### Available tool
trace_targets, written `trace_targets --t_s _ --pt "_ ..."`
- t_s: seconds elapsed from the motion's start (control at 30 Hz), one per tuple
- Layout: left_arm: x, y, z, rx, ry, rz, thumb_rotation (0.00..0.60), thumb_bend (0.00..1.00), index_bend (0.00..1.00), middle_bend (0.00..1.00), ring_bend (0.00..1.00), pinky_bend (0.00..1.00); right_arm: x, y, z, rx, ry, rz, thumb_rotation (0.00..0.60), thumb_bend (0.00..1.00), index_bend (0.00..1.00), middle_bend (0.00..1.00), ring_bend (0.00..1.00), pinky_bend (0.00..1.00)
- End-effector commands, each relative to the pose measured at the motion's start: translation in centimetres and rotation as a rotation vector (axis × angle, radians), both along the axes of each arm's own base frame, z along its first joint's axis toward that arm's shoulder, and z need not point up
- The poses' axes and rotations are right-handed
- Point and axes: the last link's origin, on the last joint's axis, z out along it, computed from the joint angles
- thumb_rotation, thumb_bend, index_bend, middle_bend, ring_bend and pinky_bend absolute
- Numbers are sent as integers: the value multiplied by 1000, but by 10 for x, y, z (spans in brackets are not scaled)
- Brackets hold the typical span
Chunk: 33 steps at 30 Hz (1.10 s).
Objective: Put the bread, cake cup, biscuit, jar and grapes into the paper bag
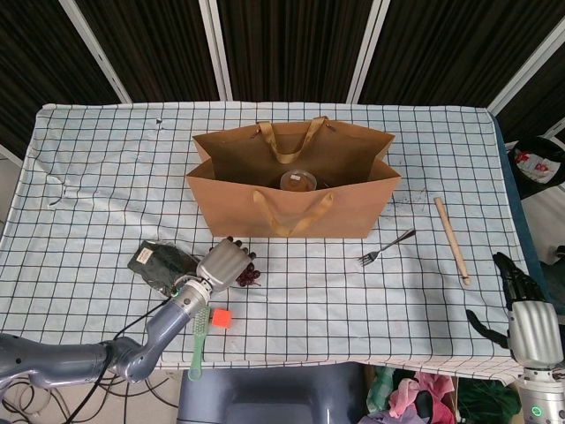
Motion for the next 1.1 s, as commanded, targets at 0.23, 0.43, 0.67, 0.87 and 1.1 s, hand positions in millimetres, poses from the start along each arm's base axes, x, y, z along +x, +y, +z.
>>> trace_targets --t_s 0.23,0.43,0.67,0.87,1.1 --pt "10 -3 10 15 -48 -36 600 427 492 562 426 516 -1 0 -1 0 -3 -10 600 173 55 73 144 199" --pt "27 -14 35 29 -124 -84 600 427 492 562 426 516 -1 0 0 -7 -5 -13 600 178 55 73 144 199" --pt "66 -47 79 32 -199 -213 600 427 491 562 426 517 -1 0 5 -30 -11 -20 600 190 56 73 144 199" --pt "108 -65 128 150 -228 -364 600 427 487 563 426 525 -2 0 7 -35 -12 -22 600 190 56 73 144 199" --pt "137 -57 167 285 -226 -392 600 427 481 562 426 526 -2 0 5 -27 -11 -28 600 190 56 73 144 199"
